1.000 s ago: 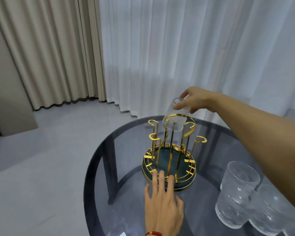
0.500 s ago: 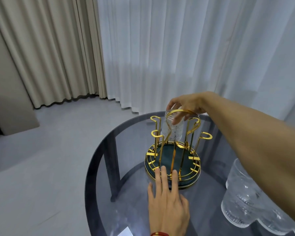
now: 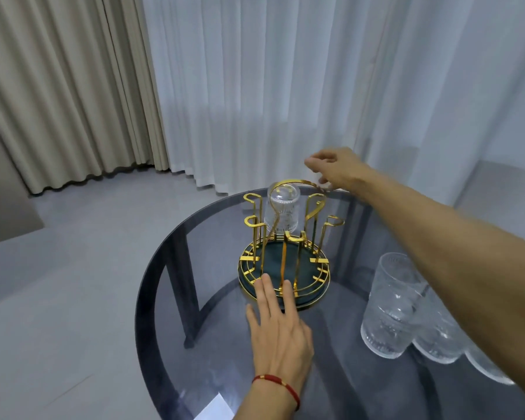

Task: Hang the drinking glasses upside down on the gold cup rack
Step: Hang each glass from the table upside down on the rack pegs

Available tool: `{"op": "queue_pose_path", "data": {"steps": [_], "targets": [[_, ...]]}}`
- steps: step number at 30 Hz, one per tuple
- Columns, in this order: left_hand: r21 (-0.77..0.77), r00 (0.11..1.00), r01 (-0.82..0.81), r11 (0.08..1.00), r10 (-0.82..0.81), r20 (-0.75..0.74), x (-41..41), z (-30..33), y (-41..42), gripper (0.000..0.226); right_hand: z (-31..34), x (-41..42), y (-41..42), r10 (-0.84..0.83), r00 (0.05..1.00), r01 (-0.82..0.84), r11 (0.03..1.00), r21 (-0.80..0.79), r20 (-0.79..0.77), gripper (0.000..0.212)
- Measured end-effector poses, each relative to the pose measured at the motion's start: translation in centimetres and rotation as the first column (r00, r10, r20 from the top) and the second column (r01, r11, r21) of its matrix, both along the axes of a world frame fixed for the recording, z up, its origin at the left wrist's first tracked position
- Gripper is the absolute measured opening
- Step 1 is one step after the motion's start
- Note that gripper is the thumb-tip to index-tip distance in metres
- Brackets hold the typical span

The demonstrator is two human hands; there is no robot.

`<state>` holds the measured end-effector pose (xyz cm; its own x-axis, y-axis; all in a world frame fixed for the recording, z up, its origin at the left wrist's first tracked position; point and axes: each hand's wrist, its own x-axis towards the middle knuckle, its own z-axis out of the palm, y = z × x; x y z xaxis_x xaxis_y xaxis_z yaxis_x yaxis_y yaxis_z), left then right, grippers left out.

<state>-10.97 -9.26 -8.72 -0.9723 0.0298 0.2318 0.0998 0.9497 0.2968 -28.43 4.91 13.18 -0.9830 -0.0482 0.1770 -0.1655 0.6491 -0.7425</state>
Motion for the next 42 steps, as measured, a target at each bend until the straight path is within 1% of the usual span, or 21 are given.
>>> {"op": "queue_pose_path", "data": {"steps": [2, 4, 6, 7, 8, 9, 11, 12, 14, 19, 24, 25, 27, 30, 32, 35, 36, 38, 39, 41, 42], "targets": [[-0.01, 0.999, -0.002, 1.0, 0.003, 0.05, 0.3, 0.7, 0.3, 0.073, -0.6, 3.7, 2.2, -0.123, 0.983, 0.12, 0.992, -0.027, -0.136, 0.029], [0.027, 0.998, -0.007, 1.0, 0.005, 0.07, 0.9, 1.7, 0.5, 0.075, -1.8, 8.8, 4.2, -0.19, 0.956, 0.197, 0.98, 0.008, -0.224, 0.02], [0.05, 0.999, -0.023, 0.998, 0.021, 0.041, 2.0, 3.3, 0.9, 0.075, -3.9, 14.7, 5.8, -0.226, 0.941, 0.254, 0.964, 0.083, -0.252, 0.015], [0.052, 1.0, -0.018, 0.998, 0.019, -0.012, 2.4, 4.3, 1.3, 0.073, -5.2, 17.4, 6.4, -0.234, 0.936, 0.281, 0.947, 0.153, -0.264, 0.014], [0.057, 0.996, 0.004, 0.998, 0.001, -0.089, 2.9, 5.1, 1.8, 0.068, -6.5, 19.7, 6.8, -0.233, 0.931, 0.306, 0.918, 0.253, -0.28, 0.017], [0.069, 0.984, 0.046, 0.997, -0.033, -0.174, 3.3, 5.7, 2.4, 0.062, -7.8, 21.4, 7.1, -0.236, 0.928, 0.336, 0.865, 0.372, -0.289, 0.025], [0.1, 0.952, 0.15, 0.984, -0.116, -0.283, 4.1, 6.9, 3.7, 0.051, -10.0, 23.2, 7.5, -0.277, 0.918, 0.395, 0.714, 0.578, -0.284, 0.051], [0.119, 0.942, 0.192, 0.974, -0.149, -0.302, 4.6, 7.2, 4.4, 0.048, -10.7, 23.6, 7.5, -0.308, 0.91, 0.414, 0.656, 0.631, -0.277, 0.063], [0.176, 0.933, 0.245, 0.953, -0.183, -0.311, 5.6, 7.3, 5.5, 0.045, -11.9, 23.7, 7.6, -0.32, 0.902, 0.431, 0.616, 0.659, -0.291, 0.076], [0.418, 0.946, 0.259, 0.871, -0.143, -0.29, 6.3, 7.0, 6.6, 0.039, -13.9, 23.4, 8.3, -0.176, 0.902, 0.415, 0.605, 0.679, -0.394, 0.079], [0.564, 0.962, 0.239, 0.79, -0.113, -0.25, 5.7, 7.2, 7.1, 0.033, -14.3, 23.3, 8.2, -0.139, 0.911, 0.388, 0.607, 0.693, -0.388, 0.078], [0.592, 0.97, 0.224, 0.774, -0.118, -0.212, 5.6, 7.3, 7.0, 0.033, -14.3, 23.3, 8.2, -0.141, 0.911, 0.385, 0.625, 0.679, -0.387, 0.077], [0.659, 0.983, 0.183, 0.73, -0.142, -0.116, 5.6, 7.6, 6.9, 0.037, -14.2, 23.4, 7.9, -0.148, 0.901, 0.388, 0.697, 0.603, -0.408, 0.075], [0.759, 0.969, 0.162, 0.631, -0.248, 0.0, 5.7, 8.1, 6.6, 0.052, -14.2, 23.9, 6.9, -0.102, 0.881, 0.362, 0.775, 0.518, -0.462, 0.077], [0.811, 0.939, 0.169, 0.56, -0.342, 0.041, 6.0, 8.7, 6.3, 0.062, -14.1, 24.3, 6.1, -0.016, 0.874, 0.302, 0.799, 0.519, -0.485, 0.085], [0.911, 0.893, 0.096, 0.401, -0.439, 0.098, 6.0, 9.5, 5.1, 0.064, -13.6, 24.7, 5.9, 0.102, 0.867, 0.16, 0.87, 0.466, -0.487, 0.094], [0.917, 0.882, 0.083, 0.389, -0.457, 0.114, 6.0, 9.8, 4.6, 0.063, -13.4, 24.8, 5.8, 0.15, 0.861, 0.092, 0.893, 0.44, -0.485, 0.093], [0.899, 0.881, 0.089, 0.428, -0.456, 0.129, 6.2, 10.1, 3.6, 0.055, -13.2, 25.2, 5.2, 0.254, 0.839, -0.028, 0.904, 0.428, -0.482, 0.088], [0.907, 0.889, 0.073, 0.416, -0.439, 0.13, 6.3, 10.3, 3.2, 0.05, -13.1, 25.3, 4.8, 0.293, 0.831, -0.066, 0.896, 0.44, -0.473, 0.086], [0.951, 0.909, 0.007, 0.31, -0.397, 0.123, 6.3, 10.5, 2.5, 0.043, -12.8, 25.4, 4.1, 0.297, 0.844, -0.085, 0.896, 0.437, -0.446, 0.086], [0.97, 0.92, -0.023, 0.243, -0.374, 0.116, 6.2, 10.6, 2.1, 0.042, -12.5, 25.4, 3.9, 0.252, 0.87, -0.077, 0.918, 0.388, -0.424, 0.085]]}}
